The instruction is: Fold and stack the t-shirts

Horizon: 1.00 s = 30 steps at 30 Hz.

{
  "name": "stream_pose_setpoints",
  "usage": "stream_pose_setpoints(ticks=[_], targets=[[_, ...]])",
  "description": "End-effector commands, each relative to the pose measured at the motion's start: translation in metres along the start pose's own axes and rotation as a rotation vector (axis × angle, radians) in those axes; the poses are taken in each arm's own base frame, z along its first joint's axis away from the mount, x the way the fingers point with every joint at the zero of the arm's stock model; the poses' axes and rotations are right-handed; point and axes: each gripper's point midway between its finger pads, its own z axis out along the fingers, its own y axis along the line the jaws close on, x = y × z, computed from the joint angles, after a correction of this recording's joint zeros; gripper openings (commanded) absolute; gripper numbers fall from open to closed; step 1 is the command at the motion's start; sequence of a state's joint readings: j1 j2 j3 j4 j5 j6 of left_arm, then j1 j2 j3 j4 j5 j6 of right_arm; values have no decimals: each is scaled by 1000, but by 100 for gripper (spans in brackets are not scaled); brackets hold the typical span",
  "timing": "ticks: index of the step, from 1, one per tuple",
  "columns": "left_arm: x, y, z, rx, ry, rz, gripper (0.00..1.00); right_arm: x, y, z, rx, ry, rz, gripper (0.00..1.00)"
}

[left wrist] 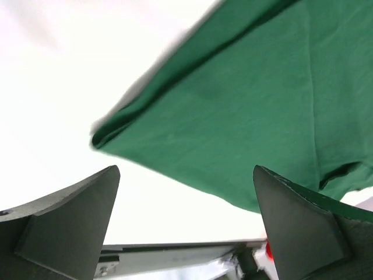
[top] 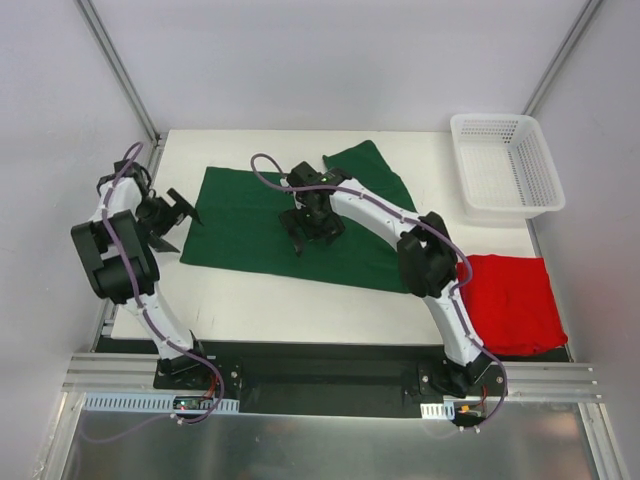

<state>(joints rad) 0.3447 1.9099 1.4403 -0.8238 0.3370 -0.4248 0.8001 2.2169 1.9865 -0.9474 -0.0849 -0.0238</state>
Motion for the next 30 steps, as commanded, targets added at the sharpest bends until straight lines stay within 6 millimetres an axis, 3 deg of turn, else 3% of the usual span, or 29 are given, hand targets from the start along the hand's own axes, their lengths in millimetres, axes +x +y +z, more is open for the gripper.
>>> stream_pose_setpoints(ticks=[1, 2, 4, 5, 9, 14, 17, 21, 30], targets=[[21, -7, -46, 77, -99, 5, 99, -11, 8, 3, 7, 17, -33, 96], [28, -12, -58, 111, -126, 15, 99, -11, 6, 11, 16, 24, -34, 96], [48, -14, -57, 159, -105, 17, 99, -21, 6, 12, 24, -3, -37, 96], [56, -17, -67, 187, -131, 36, 99, -25, 4, 13, 39, -15, -39, 96], [95, -15, -66, 229, -104, 69, 99, -40, 2, 20, 50, -49, -35, 96], [125, -12, -69, 266, -106, 111, 99, -44, 2, 36, 52, -47, -36, 96], [136, -7, -66, 274, -93, 111, 99, -27, -2, 54, 51, 23, -36, 96], [141, -7, -67, 286, -92, 107, 99, 16, -12, 75, 91, 148, -54, 96], [127, -23, -85, 323, -138, 119, 99, 77, -13, 69, 166, 274, -161, 96]])
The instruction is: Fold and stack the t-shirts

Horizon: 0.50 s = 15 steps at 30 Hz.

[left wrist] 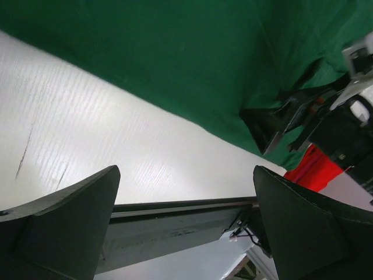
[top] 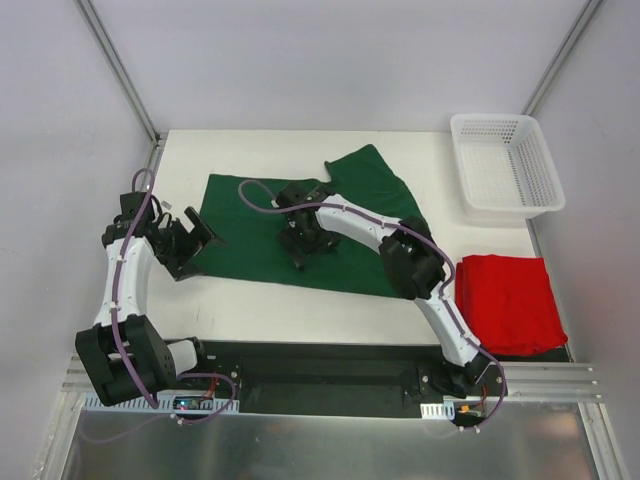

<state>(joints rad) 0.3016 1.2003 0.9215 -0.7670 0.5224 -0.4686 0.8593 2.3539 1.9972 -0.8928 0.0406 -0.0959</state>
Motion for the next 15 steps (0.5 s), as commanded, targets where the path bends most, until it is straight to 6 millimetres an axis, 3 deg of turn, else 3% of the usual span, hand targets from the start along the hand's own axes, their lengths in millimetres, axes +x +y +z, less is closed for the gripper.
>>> stream_pose_setpoints(ticks=[1, 8, 15], targets=[[-14, -22, -13, 53, -47, 29, 99, 80, 6, 15, 30, 250, -66, 96], [-37, -32, -18, 48, -89, 51, 99, 125, 40, -10, -38, 304, -140, 96], [-50, -41, -16, 65, -99, 40, 99, 137, 83, -33, -101, 278, -164, 96]])
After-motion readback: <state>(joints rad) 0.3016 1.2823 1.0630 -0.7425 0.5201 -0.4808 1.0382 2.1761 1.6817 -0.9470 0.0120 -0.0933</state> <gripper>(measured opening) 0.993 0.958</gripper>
